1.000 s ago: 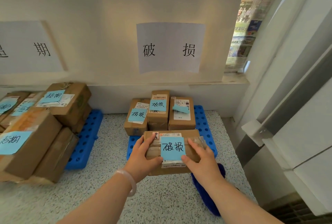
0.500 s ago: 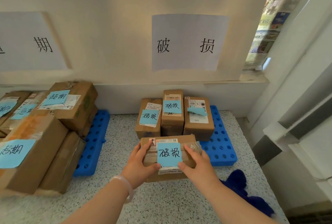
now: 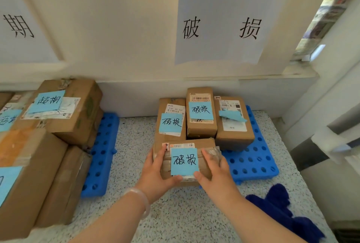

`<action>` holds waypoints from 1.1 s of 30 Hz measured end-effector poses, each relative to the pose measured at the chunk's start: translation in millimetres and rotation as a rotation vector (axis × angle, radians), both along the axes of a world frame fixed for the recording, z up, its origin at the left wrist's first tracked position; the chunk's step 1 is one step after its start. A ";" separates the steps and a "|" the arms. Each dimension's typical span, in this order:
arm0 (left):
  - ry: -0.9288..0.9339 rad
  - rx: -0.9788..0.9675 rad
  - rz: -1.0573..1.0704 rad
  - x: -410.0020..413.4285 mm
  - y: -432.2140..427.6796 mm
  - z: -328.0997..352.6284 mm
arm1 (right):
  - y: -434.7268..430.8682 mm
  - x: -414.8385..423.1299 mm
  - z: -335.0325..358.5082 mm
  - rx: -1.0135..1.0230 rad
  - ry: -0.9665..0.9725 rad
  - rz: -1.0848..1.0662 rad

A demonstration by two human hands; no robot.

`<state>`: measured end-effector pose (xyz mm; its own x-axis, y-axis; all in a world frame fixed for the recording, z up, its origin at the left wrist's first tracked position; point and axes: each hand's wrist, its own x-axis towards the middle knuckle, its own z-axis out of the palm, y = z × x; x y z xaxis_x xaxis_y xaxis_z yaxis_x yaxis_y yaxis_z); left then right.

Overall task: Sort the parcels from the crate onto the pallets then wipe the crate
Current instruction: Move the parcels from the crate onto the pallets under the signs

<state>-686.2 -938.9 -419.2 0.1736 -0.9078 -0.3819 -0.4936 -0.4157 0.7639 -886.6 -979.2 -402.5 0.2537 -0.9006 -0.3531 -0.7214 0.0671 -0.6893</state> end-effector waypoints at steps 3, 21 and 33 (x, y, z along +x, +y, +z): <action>-0.040 -0.010 -0.018 -0.1 -7.2 -3.0 | -1.8 1.3 -3.6 -0.019 0.046 0.011; -0.554 -0.136 -0.261 -42.7 6.7 53.9 | 56.3 -41.6 53.9 -0.277 0.386 0.114; -0.556 -0.520 -0.804 -216.3 67.4 91.3 | 191.8 -163.6 76.1 -0.303 0.529 -0.281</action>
